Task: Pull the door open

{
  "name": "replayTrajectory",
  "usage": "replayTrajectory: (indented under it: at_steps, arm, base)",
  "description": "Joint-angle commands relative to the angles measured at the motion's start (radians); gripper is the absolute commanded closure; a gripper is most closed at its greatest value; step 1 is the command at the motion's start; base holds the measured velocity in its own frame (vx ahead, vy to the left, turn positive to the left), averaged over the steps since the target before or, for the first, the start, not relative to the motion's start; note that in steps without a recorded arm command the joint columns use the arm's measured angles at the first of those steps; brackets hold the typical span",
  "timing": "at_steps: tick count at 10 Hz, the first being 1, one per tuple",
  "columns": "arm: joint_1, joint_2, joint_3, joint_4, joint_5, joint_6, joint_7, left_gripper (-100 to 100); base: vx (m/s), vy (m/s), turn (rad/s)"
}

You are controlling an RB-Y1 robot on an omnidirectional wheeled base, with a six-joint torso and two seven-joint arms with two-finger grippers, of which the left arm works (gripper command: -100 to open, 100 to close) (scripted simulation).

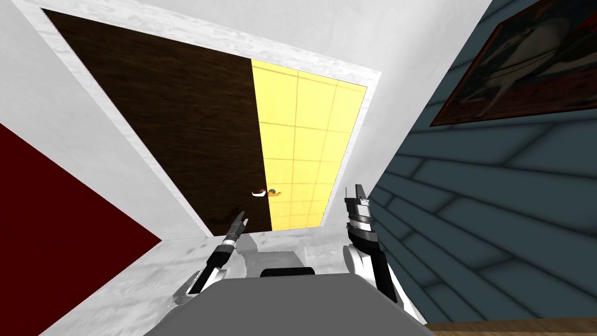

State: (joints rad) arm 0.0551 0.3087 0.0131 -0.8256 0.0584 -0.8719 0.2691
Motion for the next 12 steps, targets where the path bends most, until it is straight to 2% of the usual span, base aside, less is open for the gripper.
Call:
replayTrajectory:
  at_steps: [1,3,4,5,7,9,10,11,12]
  arm:
    - [-0.013,0.007,0.002,0.043,0.000,-0.014,0.008,-100]
    - [-0.021,0.013,0.003,0.075,0.000,-0.021,0.015,-100]
    - [-0.029,0.019,0.005,0.107,0.000,-0.029,0.021,-100]
    - [-0.029,0.019,0.005,0.107,0.000,-0.029,0.021,-100]
    - [-0.038,0.025,0.006,0.141,0.000,-0.037,0.028,-100]
    - [-0.050,0.033,0.009,0.188,0.000,-0.048,0.037,-100]
    - [-0.049,0.030,0.008,0.179,0.000,-0.046,0.033,-100]
    - [-0.038,0.043,0.041,0.201,0.019,-0.043,0.022,-100]
    - [-0.038,0.043,0.041,0.201,0.019,-0.043,0.022,-100]
  base:
    - [0.111,0.003,0.004]
    - [0.105,-0.002,0.001]
    - [0.128,0.010,0.005]
    - [0.096,-0.004,0.001]
    - [0.101,-0.011,0.003]
    - [0.148,-0.024,0.002]
    - [0.080,-0.008,0.003]
    - [0.023,0.032,-0.081]
    - [0.011,0.049,-0.038]
